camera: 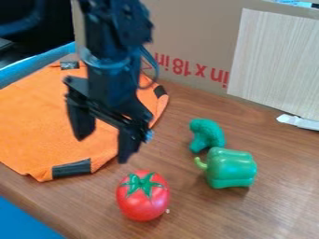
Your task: Moved the green figure from the right to the left
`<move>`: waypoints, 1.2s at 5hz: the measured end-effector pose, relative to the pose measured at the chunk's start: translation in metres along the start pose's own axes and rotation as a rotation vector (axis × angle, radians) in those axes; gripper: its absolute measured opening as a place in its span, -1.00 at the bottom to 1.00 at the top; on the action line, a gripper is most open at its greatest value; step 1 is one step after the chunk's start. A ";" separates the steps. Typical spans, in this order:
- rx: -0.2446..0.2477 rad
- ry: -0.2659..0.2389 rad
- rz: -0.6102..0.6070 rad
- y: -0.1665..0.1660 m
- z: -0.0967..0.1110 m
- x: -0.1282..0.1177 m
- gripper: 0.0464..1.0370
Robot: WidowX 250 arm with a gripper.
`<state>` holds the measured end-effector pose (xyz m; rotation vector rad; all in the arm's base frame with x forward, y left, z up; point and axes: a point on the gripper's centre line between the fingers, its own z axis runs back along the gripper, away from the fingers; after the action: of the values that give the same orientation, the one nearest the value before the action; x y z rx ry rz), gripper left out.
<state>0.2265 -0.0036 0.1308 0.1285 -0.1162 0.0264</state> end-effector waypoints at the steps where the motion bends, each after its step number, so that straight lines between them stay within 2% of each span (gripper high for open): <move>1: -0.001 -0.017 -0.035 -0.012 -0.024 0.025 0.93; 2: -0.031 -0.063 -0.047 -0.022 -0.036 0.046 0.93; 3: -0.044 -0.104 -0.059 -0.030 -0.035 0.064 0.93; 4: -0.044 -0.101 -0.043 -0.036 -0.041 0.078 0.93; 6: -0.050 -0.149 -0.044 -0.043 -0.053 0.097 0.93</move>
<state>0.3300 -0.0377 0.0846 0.0832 -0.2625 -0.0304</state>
